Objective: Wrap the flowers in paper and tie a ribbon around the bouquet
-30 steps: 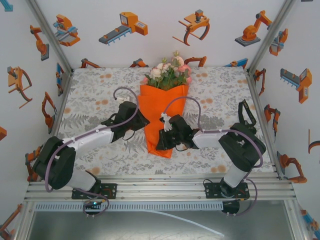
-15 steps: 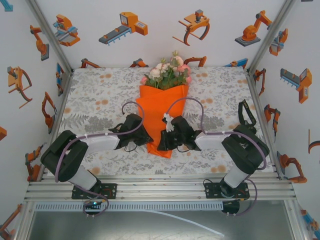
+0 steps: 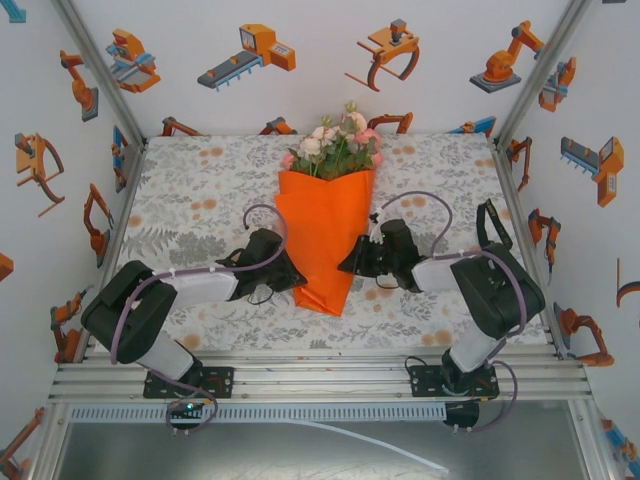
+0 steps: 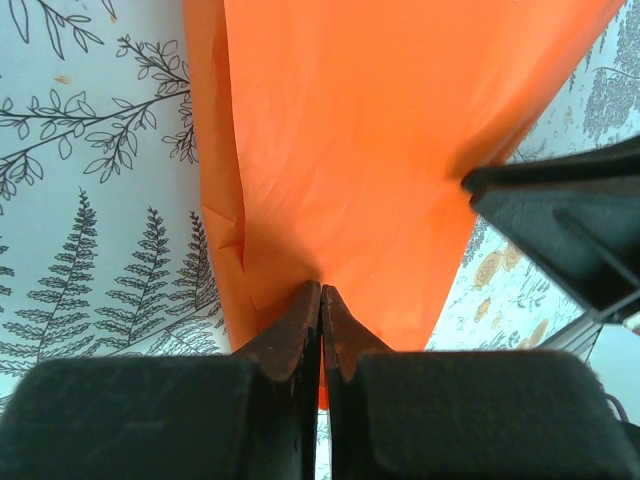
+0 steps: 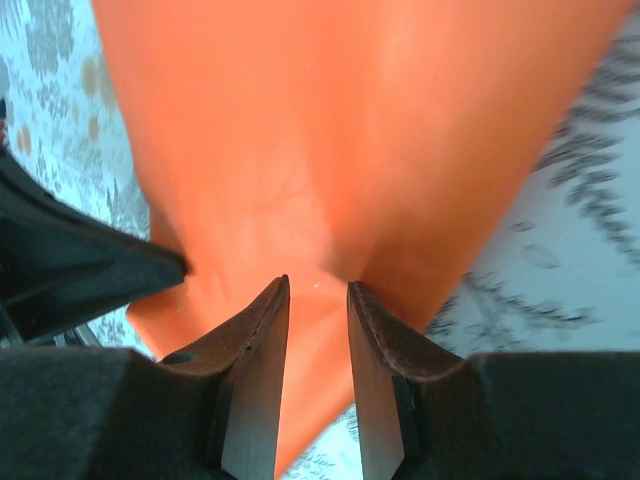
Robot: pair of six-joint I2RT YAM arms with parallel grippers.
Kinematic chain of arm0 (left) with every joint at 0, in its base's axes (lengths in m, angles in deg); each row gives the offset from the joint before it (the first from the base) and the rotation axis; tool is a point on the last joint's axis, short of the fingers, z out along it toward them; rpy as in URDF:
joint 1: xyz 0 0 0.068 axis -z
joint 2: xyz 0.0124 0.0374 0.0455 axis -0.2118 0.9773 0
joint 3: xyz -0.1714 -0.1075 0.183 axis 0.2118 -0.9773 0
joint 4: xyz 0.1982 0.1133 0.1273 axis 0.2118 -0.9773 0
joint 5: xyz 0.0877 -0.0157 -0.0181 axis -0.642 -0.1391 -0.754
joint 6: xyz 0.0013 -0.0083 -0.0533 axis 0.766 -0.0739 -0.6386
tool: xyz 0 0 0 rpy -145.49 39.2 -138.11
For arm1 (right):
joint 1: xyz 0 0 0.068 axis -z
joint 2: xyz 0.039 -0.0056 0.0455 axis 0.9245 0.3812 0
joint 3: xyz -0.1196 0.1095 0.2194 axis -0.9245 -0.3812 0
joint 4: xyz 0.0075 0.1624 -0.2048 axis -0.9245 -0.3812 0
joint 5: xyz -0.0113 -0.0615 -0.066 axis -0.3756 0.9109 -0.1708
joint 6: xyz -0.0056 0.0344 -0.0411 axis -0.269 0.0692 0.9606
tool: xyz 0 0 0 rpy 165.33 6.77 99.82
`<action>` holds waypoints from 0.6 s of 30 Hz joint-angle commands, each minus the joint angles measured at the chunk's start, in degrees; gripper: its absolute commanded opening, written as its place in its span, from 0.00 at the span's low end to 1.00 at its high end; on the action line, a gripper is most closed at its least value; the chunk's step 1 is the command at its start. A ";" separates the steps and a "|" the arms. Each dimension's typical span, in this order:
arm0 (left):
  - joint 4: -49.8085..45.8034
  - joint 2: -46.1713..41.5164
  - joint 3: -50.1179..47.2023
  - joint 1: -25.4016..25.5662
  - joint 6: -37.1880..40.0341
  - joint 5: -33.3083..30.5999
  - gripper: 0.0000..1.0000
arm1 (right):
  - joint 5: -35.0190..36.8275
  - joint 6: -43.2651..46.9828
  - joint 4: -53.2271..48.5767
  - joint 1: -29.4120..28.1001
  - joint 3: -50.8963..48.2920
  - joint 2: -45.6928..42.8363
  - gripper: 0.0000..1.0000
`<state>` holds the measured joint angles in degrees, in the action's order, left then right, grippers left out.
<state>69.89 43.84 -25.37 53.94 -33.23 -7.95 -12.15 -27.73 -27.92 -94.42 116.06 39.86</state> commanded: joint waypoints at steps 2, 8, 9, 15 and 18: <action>-2.98 0.56 -2.12 -0.40 2.18 -0.47 0.10 | -1.83 -0.67 3.19 4.58 4.11 4.20 0.33; -2.45 0.07 -2.82 -0.76 2.01 -0.27 0.10 | -3.78 -0.62 3.19 9.77 10.20 9.13 0.34; -2.39 0.15 -2.81 -0.72 2.03 -0.09 0.10 | -4.06 -0.57 3.14 10.44 11.16 9.73 0.34; -2.03 0.77 -2.59 -0.95 2.22 0.37 0.10 | -4.15 0.00 1.25 14.11 18.25 15.12 0.35; -1.91 1.13 -2.67 -1.09 2.21 0.48 0.10 | -3.25 0.74 -0.67 15.76 21.88 17.63 0.35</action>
<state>71.75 43.68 -26.44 53.35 -33.05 -6.88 -16.15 -28.32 -26.93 -79.89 134.88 55.99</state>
